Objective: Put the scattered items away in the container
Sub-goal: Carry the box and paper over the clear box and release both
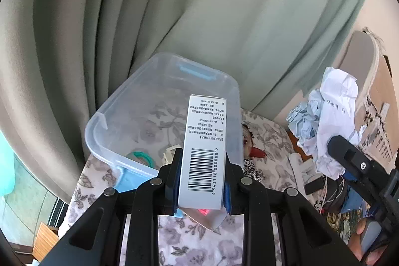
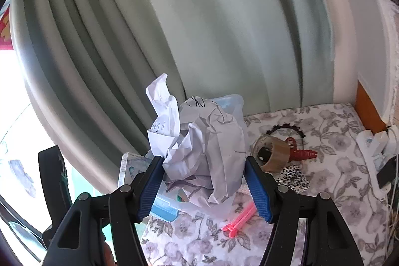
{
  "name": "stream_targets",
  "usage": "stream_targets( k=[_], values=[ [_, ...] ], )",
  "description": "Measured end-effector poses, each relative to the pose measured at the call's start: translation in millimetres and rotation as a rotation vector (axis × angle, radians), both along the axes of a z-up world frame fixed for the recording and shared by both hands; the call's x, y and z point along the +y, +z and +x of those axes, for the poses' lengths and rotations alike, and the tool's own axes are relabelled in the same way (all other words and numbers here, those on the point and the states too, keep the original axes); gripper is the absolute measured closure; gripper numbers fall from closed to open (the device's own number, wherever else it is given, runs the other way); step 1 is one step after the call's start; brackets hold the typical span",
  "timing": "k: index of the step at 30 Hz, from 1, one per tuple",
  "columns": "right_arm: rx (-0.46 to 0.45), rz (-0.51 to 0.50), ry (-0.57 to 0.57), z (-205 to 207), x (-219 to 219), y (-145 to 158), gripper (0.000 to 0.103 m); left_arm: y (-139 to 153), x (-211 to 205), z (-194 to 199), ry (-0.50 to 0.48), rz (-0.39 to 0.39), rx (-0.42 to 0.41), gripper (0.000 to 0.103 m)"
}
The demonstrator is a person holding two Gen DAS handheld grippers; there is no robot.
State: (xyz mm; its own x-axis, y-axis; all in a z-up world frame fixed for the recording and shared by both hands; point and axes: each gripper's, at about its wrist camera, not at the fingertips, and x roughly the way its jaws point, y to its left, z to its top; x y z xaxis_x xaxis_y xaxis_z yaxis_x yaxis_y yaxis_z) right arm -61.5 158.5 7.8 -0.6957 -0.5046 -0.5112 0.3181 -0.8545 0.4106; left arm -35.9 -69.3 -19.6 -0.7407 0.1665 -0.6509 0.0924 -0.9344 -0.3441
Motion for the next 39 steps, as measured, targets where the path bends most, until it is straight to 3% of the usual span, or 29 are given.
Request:
stream_targets(
  k=[13, 31, 33, 35, 39],
  values=[
    [-0.057, 0.062, 0.071, -26, -44, -21, 0.034, -12, -37, -23, 0.041, 0.024, -0.02, 0.076],
    [-0.107, 0.11, 0.112, -60, -77, -35, 0.032, -28, -50, -59, 0.036, 0.007, -0.073, 0.075],
    [-0.113, 0.117, 0.107, -64, -78, -38, 0.032, -30, -51, -62, 0.036, 0.002, -0.083, 0.069],
    [-0.125, 0.117, 0.111, -68, -79, -41, 0.031, -30, -52, -61, 0.041, -0.001, -0.089, 0.041],
    [-0.131, 0.133, 0.105, -68, -80, -44, 0.029, -33, -54, -62, 0.043, 0.009, -0.101, 0.034]
  ],
)
